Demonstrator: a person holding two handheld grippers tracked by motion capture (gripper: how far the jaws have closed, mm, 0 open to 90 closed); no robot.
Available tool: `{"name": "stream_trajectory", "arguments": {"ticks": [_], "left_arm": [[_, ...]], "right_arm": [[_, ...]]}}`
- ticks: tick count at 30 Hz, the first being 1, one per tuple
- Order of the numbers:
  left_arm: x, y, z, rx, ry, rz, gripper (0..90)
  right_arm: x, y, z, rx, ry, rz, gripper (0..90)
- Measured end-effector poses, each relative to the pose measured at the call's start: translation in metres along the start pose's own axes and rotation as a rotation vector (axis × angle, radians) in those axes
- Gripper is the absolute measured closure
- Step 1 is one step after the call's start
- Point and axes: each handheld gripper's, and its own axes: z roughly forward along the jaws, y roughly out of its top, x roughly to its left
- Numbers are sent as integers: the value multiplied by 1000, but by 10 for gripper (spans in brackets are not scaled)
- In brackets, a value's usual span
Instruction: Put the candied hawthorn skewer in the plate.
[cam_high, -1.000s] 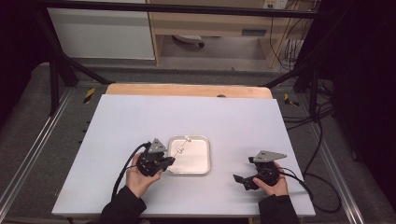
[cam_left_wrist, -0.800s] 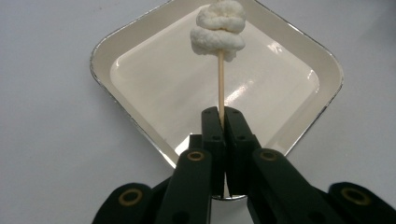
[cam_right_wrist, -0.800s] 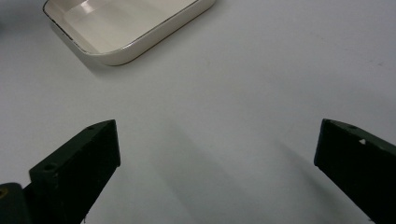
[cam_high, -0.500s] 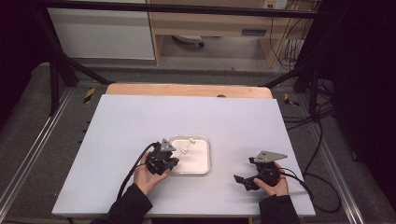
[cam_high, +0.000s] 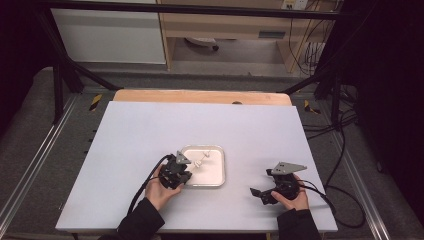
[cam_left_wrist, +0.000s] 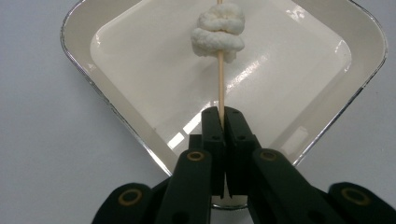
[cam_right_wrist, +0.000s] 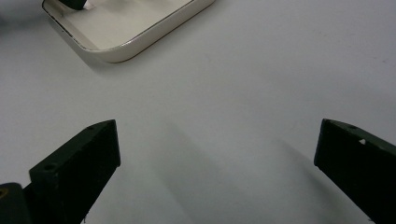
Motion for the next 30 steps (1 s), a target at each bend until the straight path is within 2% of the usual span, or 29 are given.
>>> {"name": "stream_trajectory", "arguments": {"ticks": [8,19,30], "left_arm": [[-1,0,0,0,1,10,830],[4,-2,-14,-38,-17,41,614],[15,-10,-39,-76,-51,71,385]], "right_arm": [[0,0,0,1,2,-2,10],[0,0,-2,-3,-1,0,10],[0,1,-3,-12,-5,1,8]]}}
